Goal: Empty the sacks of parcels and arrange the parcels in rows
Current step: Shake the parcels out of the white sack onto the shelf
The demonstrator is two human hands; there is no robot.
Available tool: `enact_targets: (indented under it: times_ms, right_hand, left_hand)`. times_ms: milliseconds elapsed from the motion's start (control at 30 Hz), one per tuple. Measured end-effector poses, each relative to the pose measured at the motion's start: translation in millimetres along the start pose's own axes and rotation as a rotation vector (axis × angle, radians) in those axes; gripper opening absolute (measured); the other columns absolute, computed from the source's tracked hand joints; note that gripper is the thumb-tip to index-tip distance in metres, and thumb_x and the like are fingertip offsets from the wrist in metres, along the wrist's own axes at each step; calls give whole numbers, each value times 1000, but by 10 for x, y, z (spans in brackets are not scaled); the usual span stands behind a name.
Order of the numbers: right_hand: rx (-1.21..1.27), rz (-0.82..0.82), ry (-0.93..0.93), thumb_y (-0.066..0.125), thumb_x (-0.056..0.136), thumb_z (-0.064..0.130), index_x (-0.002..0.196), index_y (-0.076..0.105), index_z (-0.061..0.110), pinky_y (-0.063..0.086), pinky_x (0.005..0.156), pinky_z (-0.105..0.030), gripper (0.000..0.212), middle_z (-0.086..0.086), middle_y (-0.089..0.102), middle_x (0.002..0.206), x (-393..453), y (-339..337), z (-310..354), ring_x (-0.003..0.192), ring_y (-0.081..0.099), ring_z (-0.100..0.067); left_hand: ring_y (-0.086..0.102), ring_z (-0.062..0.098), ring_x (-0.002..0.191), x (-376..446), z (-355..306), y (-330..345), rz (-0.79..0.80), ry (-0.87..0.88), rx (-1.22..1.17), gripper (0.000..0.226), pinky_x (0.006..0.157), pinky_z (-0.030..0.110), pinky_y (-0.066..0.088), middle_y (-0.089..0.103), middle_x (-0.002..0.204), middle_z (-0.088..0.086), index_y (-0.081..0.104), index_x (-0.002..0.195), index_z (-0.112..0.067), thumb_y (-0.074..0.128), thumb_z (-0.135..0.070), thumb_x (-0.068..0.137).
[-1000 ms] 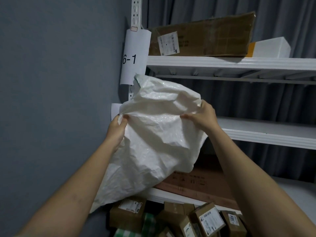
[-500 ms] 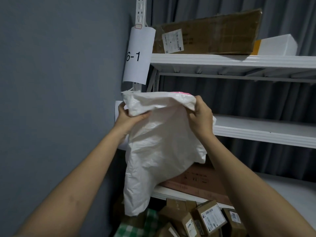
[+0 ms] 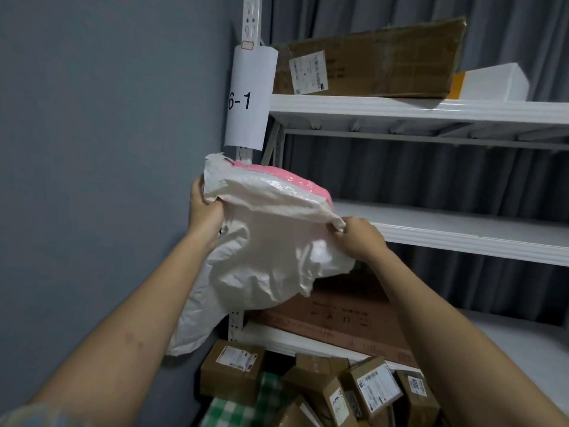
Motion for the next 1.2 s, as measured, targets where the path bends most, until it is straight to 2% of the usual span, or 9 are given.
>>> enact_targets:
  times_ms: [233, 400, 533, 700, 800, 900, 967, 1067, 1200]
  right_hand:
    - [1125, 139, 397, 34, 100, 15, 104, 55, 5, 56, 51, -31, 24, -16, 66, 92, 1, 62, 255, 75, 64, -26]
    - [1446, 322, 333, 31, 100, 14, 106, 56, 7, 60, 66, -37, 27, -13, 67, 85, -7, 39, 594, 63, 67, -20]
    - [1444, 372, 213, 32, 93, 16, 81, 57, 13, 40, 63, -32, 28, -4, 58, 59, -38, 49, 877, 52, 50, -15]
    - [1471, 419, 6, 33, 95, 17, 66, 49, 17, 30, 57, -27, 33, 2, 37, 47, -67, -16, 1129, 46, 38, -10]
    - [1305, 372, -63, 49, 96, 37, 92, 60, 20, 47, 77, -28, 21, 2, 61, 74, -80, -138, 1095, 71, 57, -13]
    - [1126, 115, -116, 64, 87, 51, 105, 64, 21, 50, 84, -28, 36, 2, 63, 101, -18, -113, 870, 93, 60, -14]
    - [906, -83, -152, 79, 73, 52, 130, 53, 21, 44, 103, -33, 70, -3, 50, 133, -16, -38, 652, 122, 51, -16]
    - [632, -21, -109, 86, 53, 54, 155, 0, 22, 16, 121, -45, 138, -3, 2, 161, -6, 90, 419, 148, 8, -20]
    - [599, -3, -44, 84, 37, 61, 149, -26, 27, 2, 119, -58, 161, -2, -10, 163, 22, 163, 421, 150, -1, -25]
  left_hand:
    - [54, 15, 106, -115, -4, -53, 252, 442, 529, 78, 89, 10, 42, 44, 119, -2, 35, 144, -35, 59, 4, 81]
    - [25, 8, 129, -394, 67, 102, 417, 370, 575, 97, 109, 25, 25, 13, 140, -2, 15, 148, -25, 79, -20, 76]
    - [12, 14, 145, -465, 94, 221, 475, 320, 667, 136, 116, 37, 23, -12, 154, -9, -16, 149, -25, 86, -45, 62]
    - [55, 33, 115, -442, -43, 329, 218, 372, 664, 105, 86, 49, 51, 18, 155, 3, 1, 148, -30, 76, -33, 75]
    - [58, 35, 81, -345, -154, 301, 67, 455, 667, 73, 62, 37, 44, 54, 129, 12, 18, 146, -23, 58, -18, 86]
    - [57, 33, 78, -190, -198, 202, -45, 385, 539, 63, 64, 36, 45, 63, 103, 15, 24, 141, -19, 55, -14, 86]
    - [59, 33, 83, -76, -218, 111, -78, 326, 433, 59, 68, 36, 48, 61, 101, 11, 25, 138, -16, 54, -9, 86]
    - [56, 24, 85, 75, -283, 55, -96, 315, 405, 48, 70, 26, 40, 56, 113, 9, 35, 131, -9, 57, -5, 88]
    - [61, 19, 83, 121, -285, 148, 19, 63, 84, 10, 70, 28, 50, 63, 89, 1, 59, 93, -19, 63, -11, 89]
Point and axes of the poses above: each hand's wrist, its own x-axis towards the middle knuckle, its own y-axis out of the palm, z = x × y, the point moved 2 cm from there along x, towards the middle knuckle
